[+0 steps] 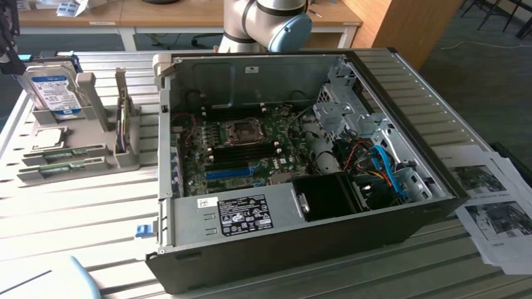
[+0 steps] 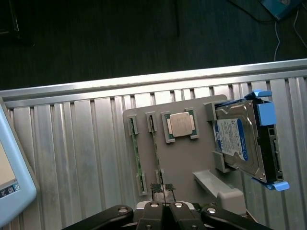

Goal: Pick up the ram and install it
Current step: 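Pick up the ram and move it above insertion slot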

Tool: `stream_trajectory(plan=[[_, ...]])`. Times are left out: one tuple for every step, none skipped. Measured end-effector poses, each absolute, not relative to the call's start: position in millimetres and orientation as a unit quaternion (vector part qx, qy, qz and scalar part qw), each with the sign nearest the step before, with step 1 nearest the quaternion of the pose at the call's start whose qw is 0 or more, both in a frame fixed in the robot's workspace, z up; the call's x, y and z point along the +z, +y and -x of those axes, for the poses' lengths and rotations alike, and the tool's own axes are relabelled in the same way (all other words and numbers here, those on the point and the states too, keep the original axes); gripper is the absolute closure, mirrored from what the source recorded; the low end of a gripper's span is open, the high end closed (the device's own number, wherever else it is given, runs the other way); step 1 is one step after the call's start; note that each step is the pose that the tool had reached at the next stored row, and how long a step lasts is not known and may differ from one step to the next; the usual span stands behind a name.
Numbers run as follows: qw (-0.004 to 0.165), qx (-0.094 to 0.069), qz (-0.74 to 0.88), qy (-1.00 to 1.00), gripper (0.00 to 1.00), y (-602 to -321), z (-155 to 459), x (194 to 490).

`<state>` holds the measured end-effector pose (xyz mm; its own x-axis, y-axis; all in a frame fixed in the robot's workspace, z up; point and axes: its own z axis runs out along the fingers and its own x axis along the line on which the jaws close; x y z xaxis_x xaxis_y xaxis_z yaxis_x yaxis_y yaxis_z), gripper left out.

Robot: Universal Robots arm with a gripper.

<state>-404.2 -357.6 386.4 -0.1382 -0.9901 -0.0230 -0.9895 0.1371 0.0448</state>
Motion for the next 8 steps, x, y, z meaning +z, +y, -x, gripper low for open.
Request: stream_trajectory(plan=[[0.006,-0.024,-0.656,-0.754,0.91,-357.6,404.2,386.4],[0.006,-0.024,-0.656,-0.754,0.91,-357.6,404.2,386.4],[0.006,-0.024,-0.657,-0.754,0.91,-357.6,404.2,386.4],[0.006,-0.024,-0.658,-0.753,0.91,-357.6,404.2,386.4],[0.006,-0.024,-0.659,-0.752,0.91,-357.6,404.2,386.4],[0.006,-0.024,-0.660,-0.751,0.91,-357.7,404.2,386.4],[0.006,-0.024,-0.660,-0.751,0.91,-357.7,404.2,386.4],[0.006,-0.024,-0.661,-0.750,0.91,-357.7,404.1,386.4]])
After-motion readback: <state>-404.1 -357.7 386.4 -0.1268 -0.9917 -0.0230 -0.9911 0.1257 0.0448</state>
